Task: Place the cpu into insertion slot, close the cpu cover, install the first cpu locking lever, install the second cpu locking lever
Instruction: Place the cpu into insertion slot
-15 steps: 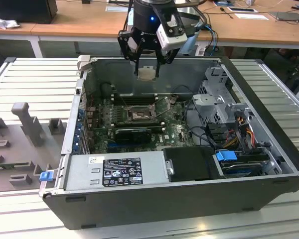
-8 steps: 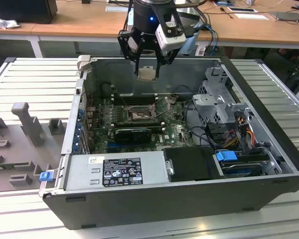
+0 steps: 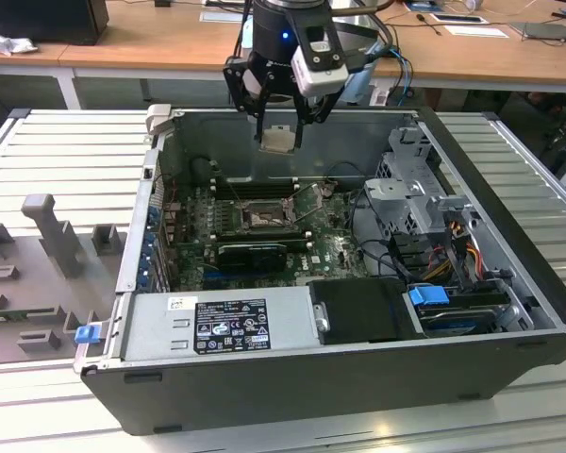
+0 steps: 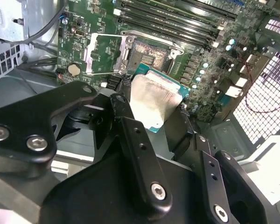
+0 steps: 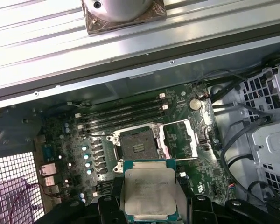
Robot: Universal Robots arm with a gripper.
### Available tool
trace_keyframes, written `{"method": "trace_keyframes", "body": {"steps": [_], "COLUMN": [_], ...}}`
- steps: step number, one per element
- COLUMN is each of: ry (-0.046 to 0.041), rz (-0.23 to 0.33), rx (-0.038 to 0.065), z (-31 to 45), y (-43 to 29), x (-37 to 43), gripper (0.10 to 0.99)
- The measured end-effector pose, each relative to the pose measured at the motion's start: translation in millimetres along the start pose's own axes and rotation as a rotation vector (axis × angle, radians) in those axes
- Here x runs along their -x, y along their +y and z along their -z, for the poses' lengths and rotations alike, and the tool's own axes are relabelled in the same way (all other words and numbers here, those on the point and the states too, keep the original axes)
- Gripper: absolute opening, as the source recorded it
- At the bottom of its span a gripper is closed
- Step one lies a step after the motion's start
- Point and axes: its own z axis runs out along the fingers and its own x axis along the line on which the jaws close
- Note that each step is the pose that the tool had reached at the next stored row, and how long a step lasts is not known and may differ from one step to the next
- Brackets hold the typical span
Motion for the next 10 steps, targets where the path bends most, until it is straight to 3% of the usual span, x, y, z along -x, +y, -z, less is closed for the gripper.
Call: {"method": "trace_keyframes", "body": {"steps": [10], "ry": [-0.0055], "rz": [-0.062], "rx": [0.001], "z": [-0.2], "y": [0.0], "x": [0.0], "gripper": [0.529]}}
